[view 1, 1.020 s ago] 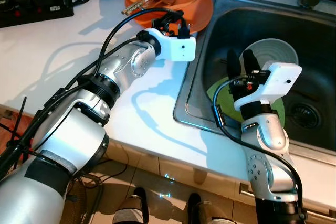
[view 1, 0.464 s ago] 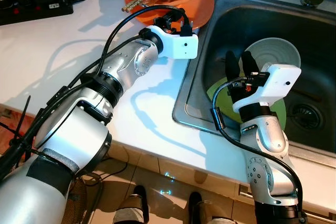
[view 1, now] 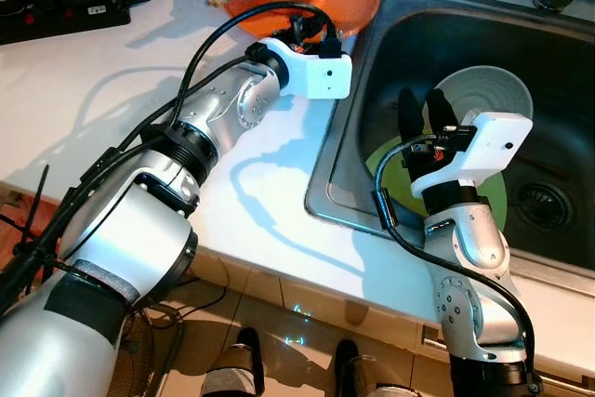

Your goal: Kitchen organization

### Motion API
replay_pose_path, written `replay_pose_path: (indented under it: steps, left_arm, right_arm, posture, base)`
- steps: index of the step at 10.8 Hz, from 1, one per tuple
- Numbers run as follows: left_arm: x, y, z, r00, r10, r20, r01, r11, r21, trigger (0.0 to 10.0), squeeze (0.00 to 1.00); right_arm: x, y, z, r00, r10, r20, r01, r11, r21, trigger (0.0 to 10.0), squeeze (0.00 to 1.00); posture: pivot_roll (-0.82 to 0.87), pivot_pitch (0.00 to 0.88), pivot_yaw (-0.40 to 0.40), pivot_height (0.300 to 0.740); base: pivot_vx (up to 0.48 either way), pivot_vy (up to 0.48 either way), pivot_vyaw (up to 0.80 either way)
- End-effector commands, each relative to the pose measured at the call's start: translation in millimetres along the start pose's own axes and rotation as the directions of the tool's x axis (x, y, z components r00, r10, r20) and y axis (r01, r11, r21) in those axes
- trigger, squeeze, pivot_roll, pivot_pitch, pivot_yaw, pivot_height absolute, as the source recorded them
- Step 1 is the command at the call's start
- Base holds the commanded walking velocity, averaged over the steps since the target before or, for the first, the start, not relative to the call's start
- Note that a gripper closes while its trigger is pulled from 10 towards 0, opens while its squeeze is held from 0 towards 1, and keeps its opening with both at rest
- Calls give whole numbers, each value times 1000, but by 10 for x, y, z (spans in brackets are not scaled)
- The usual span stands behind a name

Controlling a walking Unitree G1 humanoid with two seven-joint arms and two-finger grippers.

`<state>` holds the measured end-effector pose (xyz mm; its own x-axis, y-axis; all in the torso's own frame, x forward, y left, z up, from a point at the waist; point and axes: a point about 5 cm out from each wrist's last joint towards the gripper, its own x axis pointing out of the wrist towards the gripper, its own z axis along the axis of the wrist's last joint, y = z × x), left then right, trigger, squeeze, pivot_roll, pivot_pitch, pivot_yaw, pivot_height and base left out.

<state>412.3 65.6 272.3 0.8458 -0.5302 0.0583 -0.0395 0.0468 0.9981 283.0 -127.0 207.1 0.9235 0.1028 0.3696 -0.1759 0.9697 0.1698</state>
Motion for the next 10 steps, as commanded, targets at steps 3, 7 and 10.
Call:
replay_pose_path:
  steps: [3, 7, 10]
  left_arm:
    - [-163, -611, -67, 973, -231, 3, 231, 973, 9, 0, 0]
    - [-327, -856, 14, 948, -304, 97, 303, 953, 28, 10000, 0]
    - [-614, -1031, 30, 926, -351, 142, 355, 935, -3, 10000, 0]
  right_arm:
    - [-101, -116, -338, 987, -60, -146, 64, 998, 25, 10000, 0]
    - [-60, -92, -358, 988, -56, -143, 62, 997, 36, 10000, 0]
    - [-33, -72, -375, 989, -56, -140, 64, 997, 49, 10000, 0]
  posture:
    - [90, 393, 90, 740]
    - [111, 390, 97, 740]
    - [137, 383, 112, 740]
  base:
    - [0, 0, 0]
    - [0, 0, 0]
    - [0, 0, 0]
